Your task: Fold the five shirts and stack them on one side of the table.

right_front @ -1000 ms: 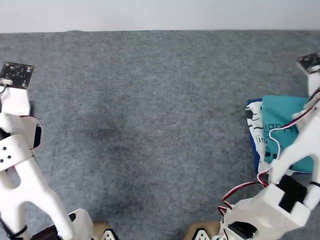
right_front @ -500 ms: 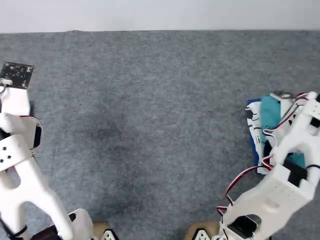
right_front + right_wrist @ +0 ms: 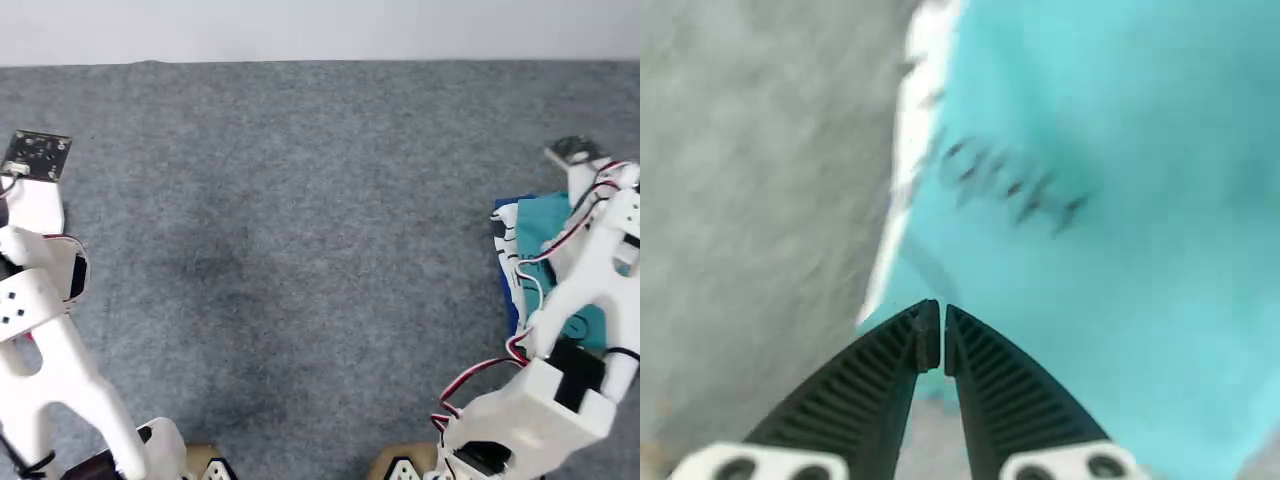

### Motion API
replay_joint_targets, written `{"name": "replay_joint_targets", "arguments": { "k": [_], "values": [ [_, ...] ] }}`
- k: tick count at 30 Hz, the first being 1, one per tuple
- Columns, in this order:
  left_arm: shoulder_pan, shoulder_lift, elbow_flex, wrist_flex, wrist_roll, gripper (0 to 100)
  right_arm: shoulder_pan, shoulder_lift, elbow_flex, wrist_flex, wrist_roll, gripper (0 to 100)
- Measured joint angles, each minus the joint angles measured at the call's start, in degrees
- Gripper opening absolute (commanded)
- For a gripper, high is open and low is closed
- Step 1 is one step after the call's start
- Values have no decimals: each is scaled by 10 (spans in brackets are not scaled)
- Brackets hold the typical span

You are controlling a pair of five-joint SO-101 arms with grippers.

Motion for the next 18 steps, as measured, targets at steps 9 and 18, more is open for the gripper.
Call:
{"name": "replay_joint_targets", "arguments": {
  "k": [9, 18],
  "values": [
    [0, 0, 0, 0, 0, 6, -35, 95, 18, -272, -62, 9],
    [0, 0, 0, 0, 0, 6, -60, 144, 18, -304, -76, 9]
  ]
}}
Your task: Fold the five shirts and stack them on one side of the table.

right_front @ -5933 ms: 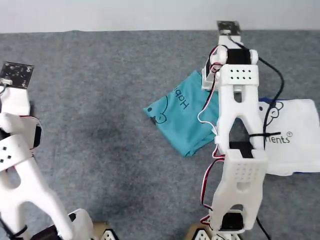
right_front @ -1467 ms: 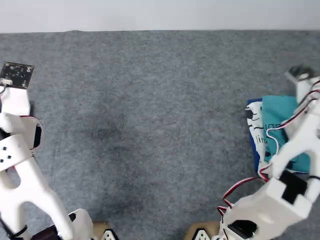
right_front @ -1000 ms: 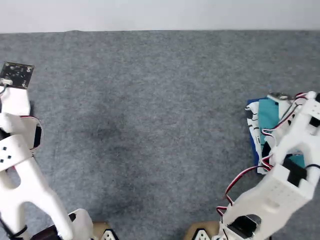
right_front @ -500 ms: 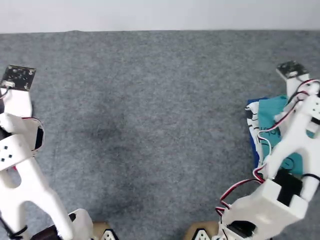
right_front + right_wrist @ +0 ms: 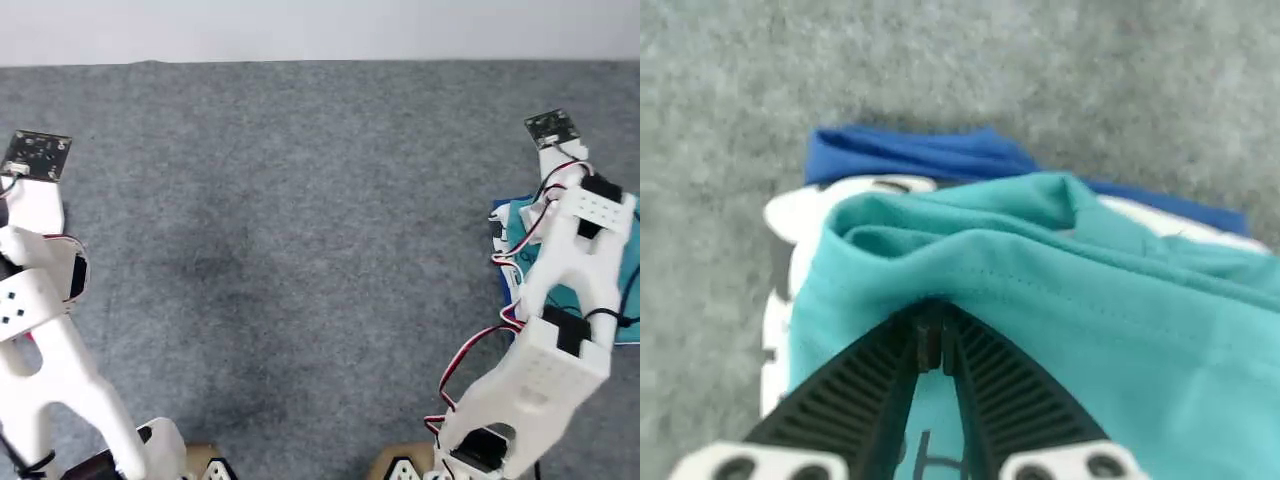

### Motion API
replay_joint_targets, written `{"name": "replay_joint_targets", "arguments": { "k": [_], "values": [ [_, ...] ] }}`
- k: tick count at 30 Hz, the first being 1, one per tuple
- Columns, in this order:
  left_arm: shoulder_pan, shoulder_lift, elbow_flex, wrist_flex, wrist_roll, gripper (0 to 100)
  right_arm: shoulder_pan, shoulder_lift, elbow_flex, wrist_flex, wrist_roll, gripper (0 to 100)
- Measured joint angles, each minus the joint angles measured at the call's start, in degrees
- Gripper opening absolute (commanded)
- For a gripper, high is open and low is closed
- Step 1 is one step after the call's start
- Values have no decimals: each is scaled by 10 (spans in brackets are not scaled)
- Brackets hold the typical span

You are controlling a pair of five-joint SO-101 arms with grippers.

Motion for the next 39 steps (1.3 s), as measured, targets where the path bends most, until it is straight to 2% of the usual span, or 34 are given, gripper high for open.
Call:
{"name": "replay_joint_targets", "arguments": {
  "k": [4, 12, 18, 23, 25, 29, 35, 39],
  "values": [
    [0, 0, 0, 0, 0, 6, 1, -57, 0, 30, 0, 9],
    [0, 0, 0, 4, 0, 6, 62, -149, 0, 46, -10, 11],
    [0, 0, -12, 15, 0, 6, 57, -271, -3, 153, -77, 12],
    [-1, 0, -18, 15, 0, 9, 4, -309, -3, 280, -89, 12],
    [-17, 0, -18, 15, 0, 34, -22, -309, -3, 335, -91, 12],
    [-69, 5, -18, 16, -18, 159, -47, -310, -3, 418, -91, 12],
    [-174, 88, -18, 16, -84, 182, -52, -319, 77, 429, -128, 12],
    [-203, 179, -18, -8, -137, 183, -52, -319, 152, 429, -134, 11]
  ]
}}
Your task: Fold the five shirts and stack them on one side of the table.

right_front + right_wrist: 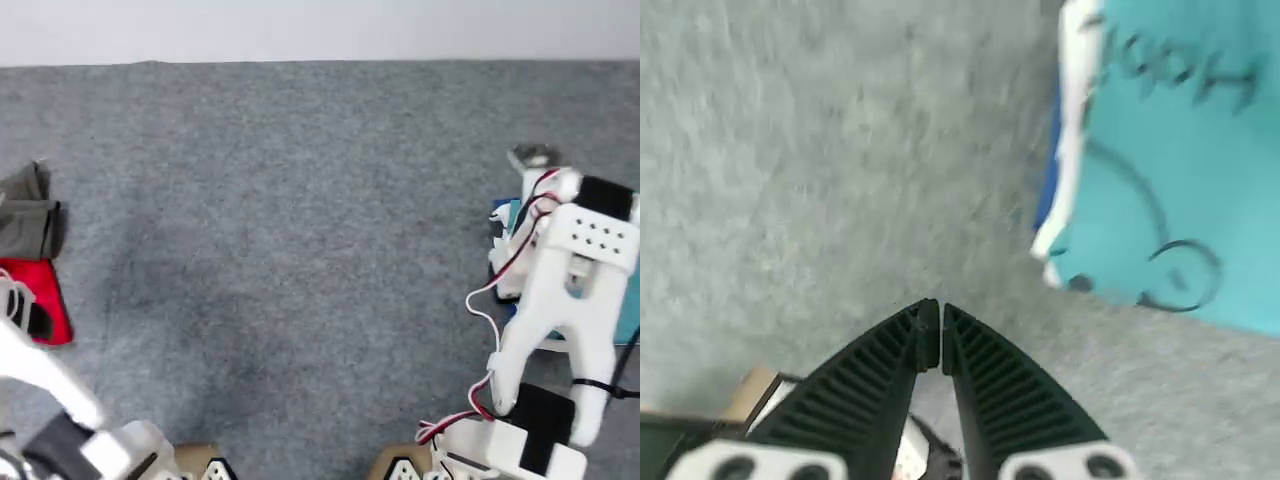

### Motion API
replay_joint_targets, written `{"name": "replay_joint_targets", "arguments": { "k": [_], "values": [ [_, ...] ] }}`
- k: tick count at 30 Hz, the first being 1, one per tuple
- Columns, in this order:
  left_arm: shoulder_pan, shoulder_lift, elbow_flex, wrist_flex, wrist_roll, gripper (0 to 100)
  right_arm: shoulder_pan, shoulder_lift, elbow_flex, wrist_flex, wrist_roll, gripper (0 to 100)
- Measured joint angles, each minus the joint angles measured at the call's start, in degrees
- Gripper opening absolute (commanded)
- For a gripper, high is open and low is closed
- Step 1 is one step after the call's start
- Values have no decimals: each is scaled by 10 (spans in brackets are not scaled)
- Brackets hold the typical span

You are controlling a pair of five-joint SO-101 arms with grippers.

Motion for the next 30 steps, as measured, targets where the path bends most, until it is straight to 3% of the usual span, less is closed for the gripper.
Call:
{"name": "replay_joint_targets", "arguments": {
  "k": [6, 18, 22, 30],
  "values": [
    [-16, 118, 0, -91, -5, 184, 5, 0, 26, 0, 0, 10],
    [4, 280, -1, -243, -4, 140, 132, 0, 26, 0, 0, 9],
    [25, 308, -4, -257, 18, 0, 142, -23, 26, 0, 0, 9],
    [62, 273, -61, -177, 35, 3, 113, -125, 26, 0, 0, 9]
  ]
}}
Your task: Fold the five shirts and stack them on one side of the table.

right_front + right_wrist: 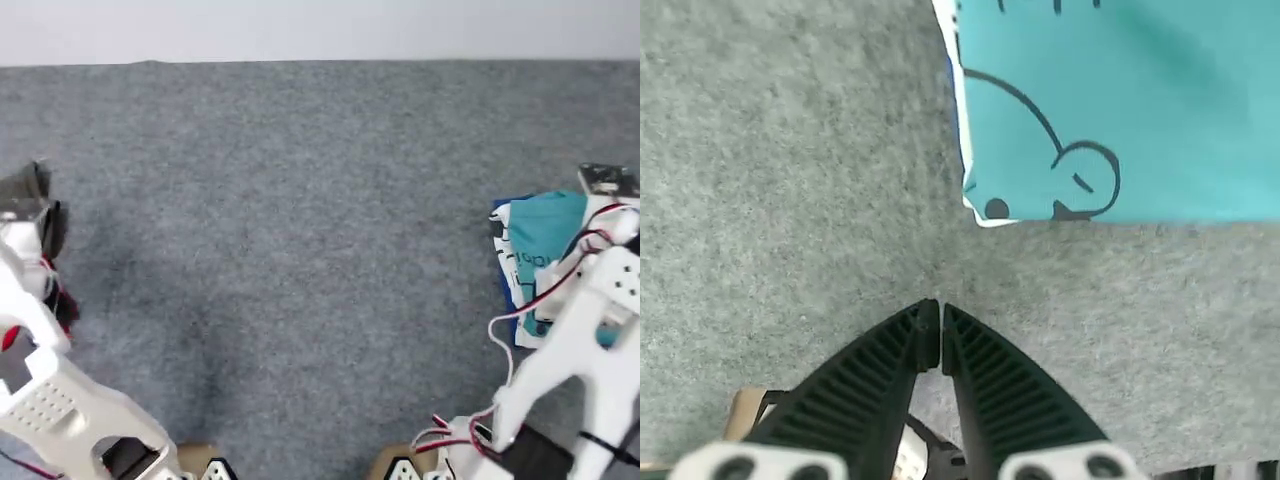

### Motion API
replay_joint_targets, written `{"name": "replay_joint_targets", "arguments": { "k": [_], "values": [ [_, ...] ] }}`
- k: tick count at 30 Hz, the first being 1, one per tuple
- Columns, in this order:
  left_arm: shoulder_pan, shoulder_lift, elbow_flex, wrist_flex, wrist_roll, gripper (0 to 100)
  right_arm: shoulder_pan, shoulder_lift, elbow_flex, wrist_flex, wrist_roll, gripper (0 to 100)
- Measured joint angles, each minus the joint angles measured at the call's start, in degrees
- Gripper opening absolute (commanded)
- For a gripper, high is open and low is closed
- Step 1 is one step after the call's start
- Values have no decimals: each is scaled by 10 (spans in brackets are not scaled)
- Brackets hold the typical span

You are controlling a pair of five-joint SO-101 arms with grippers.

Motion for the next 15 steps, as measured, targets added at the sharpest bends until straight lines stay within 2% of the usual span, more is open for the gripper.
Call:
{"name": "replay_joint_targets", "arguments": {
  "k": [5, 9, 12, 15],
  "values": [
    [7, -113, -121, 18, 105, 5, -26, -18, 0, 0, 0, 9],
    [43, -178, -226, 23, 176, 5, -47, -18, 4, 0, 0, 9],
    [86, -214, -298, 35, 222, 5, -58, -18, 4, 0, 0, 9],
    [163, -236, -363, 82, 247, 5, -60, -18, 4, 0, 0, 9]
  ]
}}
